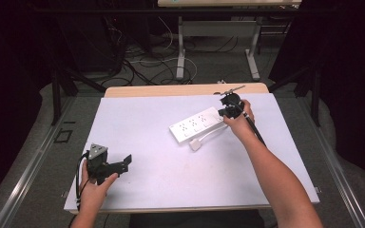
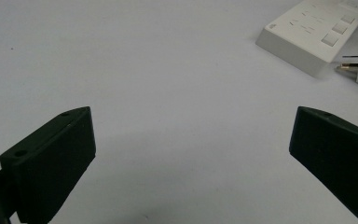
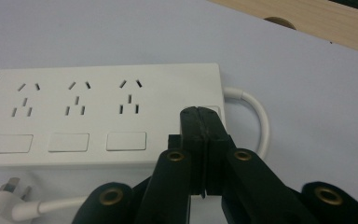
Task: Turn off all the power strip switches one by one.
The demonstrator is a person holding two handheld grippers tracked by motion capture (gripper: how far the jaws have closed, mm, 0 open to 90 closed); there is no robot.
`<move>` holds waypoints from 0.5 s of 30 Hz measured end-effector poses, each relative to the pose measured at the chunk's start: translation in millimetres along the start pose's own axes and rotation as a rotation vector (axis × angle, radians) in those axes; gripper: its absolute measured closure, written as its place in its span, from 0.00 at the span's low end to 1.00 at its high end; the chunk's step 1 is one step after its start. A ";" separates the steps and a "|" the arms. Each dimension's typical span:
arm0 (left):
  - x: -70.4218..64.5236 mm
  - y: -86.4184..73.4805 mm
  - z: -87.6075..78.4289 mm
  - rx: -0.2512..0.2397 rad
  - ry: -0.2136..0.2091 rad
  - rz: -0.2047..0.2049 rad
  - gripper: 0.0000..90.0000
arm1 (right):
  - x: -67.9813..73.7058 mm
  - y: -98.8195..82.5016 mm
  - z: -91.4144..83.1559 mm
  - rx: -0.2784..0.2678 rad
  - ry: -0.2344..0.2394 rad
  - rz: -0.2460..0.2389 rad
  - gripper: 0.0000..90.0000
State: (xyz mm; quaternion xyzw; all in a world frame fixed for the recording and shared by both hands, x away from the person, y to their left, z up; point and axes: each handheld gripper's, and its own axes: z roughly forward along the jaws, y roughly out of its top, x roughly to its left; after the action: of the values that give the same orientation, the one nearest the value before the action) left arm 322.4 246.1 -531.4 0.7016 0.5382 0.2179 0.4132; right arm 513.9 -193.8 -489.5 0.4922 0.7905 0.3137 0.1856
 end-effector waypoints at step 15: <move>0.7 -0.6 0.7 -0.006 -0.001 -0.007 0.00 | -7.3 -0.5 16.4 0.026 -0.008 0.049 1.00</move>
State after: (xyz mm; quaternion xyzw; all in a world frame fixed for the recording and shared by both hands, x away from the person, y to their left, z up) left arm 322.9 246.5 -532.3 0.6984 0.5399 0.2177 0.4163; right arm 526.7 -195.3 -502.0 0.5151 0.7815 0.3058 0.1746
